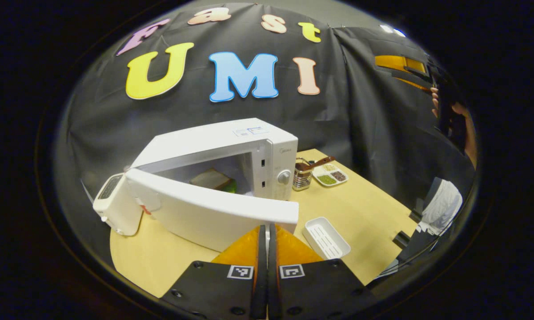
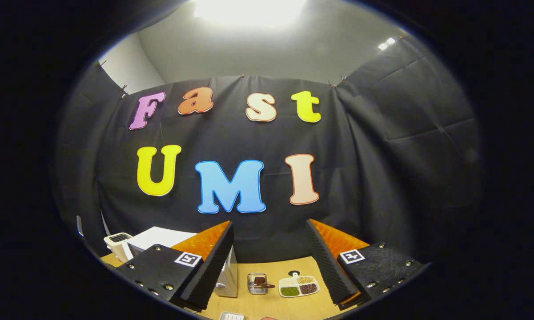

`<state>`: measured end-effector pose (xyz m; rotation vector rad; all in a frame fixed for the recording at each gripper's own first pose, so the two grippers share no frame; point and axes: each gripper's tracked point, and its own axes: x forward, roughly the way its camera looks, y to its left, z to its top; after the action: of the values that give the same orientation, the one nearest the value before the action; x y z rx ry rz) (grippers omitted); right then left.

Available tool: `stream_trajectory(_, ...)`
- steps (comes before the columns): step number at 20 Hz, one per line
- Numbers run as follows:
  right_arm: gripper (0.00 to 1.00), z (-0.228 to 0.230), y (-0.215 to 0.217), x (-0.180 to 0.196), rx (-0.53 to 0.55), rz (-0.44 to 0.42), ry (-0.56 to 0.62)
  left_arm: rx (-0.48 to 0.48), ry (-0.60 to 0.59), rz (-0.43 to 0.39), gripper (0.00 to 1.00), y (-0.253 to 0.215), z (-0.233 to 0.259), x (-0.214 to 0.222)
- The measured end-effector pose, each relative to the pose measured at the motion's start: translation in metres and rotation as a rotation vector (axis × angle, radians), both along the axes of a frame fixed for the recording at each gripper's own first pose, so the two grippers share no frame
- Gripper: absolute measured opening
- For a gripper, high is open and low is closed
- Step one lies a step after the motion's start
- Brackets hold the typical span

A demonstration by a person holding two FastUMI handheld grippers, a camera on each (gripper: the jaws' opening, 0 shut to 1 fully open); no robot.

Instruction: Open the microwave oven with the left hand, put the food in, and close the microwave oven.

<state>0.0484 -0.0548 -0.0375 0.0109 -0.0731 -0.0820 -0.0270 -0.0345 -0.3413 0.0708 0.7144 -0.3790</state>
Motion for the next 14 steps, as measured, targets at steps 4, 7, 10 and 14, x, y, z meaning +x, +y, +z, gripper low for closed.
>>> stream_trajectory(4, 0.97, -0.006, -0.011, -0.001, 0.006, -0.012, 0.003, -0.033, 0.004, -0.023, 0.07, -0.026, -0.005, 0.034)
stream_trajectory(7, 0.97, -0.012, -0.023, 0.003, 0.022, -0.025, 0.017, -0.034, 0.006, -0.034, 0.07, -0.041, -0.012, 0.057)
stream_trajectory(10, 0.97, -0.016, -0.037, 0.007, 0.021, -0.044, 0.027, -0.034, 0.015, -0.036, 0.07, -0.052, -0.021, 0.075)
stream_trajectory(14, 0.97, -0.022, -0.055, 0.011, 0.016, -0.068, 0.042, -0.033, 0.002, 0.017, 0.07, -0.052, -0.024, 0.103)
